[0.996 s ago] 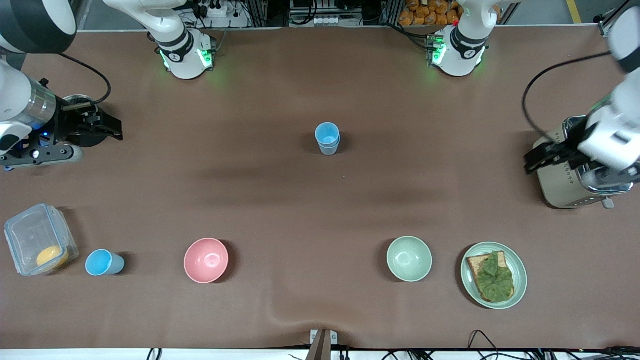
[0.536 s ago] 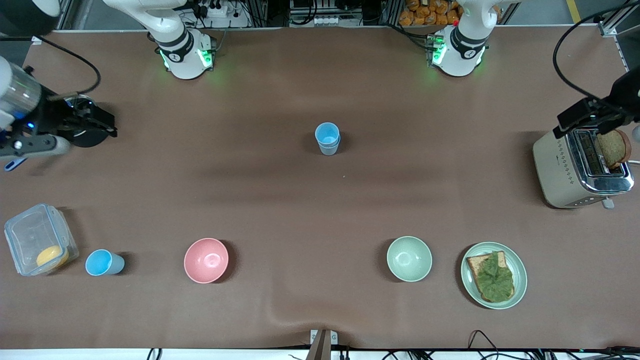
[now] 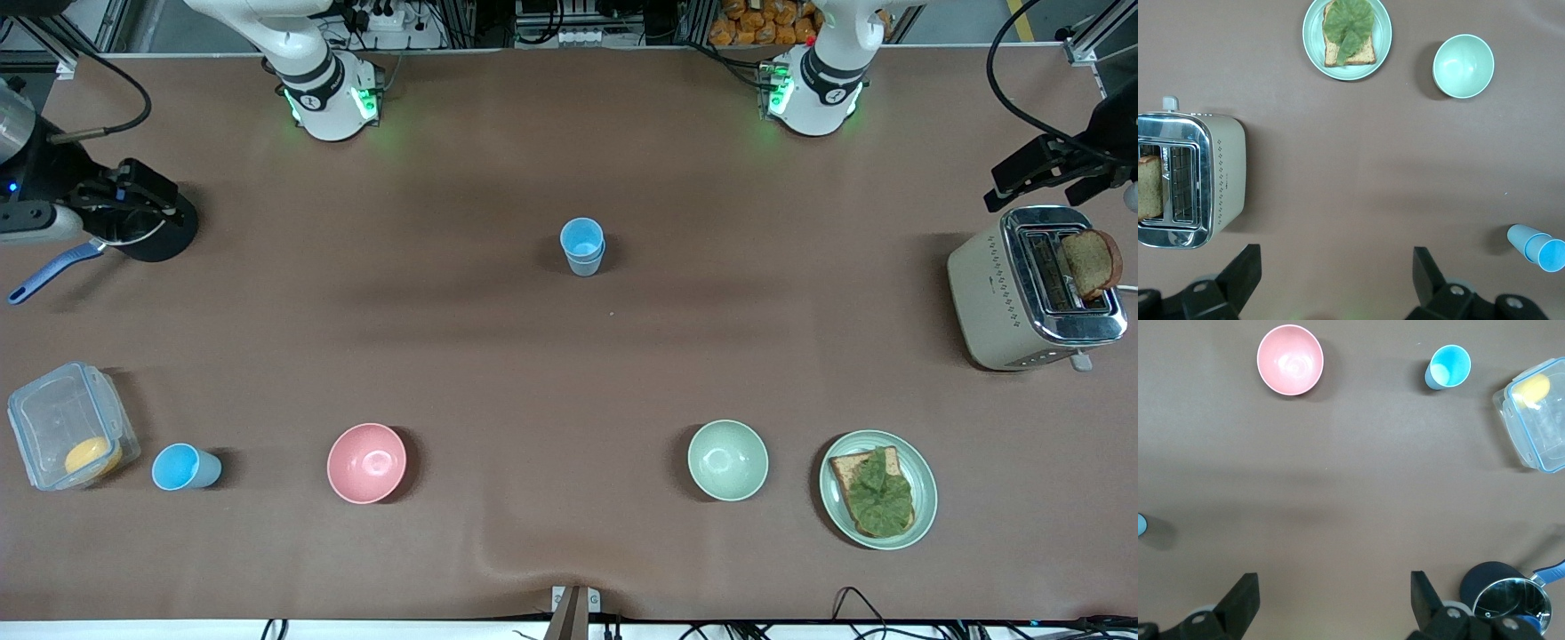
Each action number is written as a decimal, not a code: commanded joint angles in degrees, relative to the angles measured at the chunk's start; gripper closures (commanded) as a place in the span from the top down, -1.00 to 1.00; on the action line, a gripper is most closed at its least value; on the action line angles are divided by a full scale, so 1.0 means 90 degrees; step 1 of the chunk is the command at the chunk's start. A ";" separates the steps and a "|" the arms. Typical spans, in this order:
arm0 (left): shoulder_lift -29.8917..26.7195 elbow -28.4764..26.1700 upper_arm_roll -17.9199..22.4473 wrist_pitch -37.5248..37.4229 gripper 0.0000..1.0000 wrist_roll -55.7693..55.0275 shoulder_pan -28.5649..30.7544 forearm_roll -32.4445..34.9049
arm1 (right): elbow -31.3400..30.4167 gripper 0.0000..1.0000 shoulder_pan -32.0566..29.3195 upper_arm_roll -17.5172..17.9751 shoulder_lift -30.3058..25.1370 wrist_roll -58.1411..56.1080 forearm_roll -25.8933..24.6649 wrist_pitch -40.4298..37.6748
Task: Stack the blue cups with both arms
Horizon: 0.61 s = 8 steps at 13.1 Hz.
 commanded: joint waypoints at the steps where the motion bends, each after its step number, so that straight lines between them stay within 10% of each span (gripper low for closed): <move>1: -0.0221 -0.0212 0.0393 0.0002 1.00 0.0225 -0.0373 -0.0102 | -0.0259 1.00 -0.0126 0.0058 -0.0260 -0.0095 0.0076 0.0172; 8: -0.0143 -0.0104 0.0765 0.0002 1.00 0.0313 -0.0931 0.0191 | -0.0151 1.00 -0.0068 0.0067 -0.0094 -0.0086 0.0018 0.0171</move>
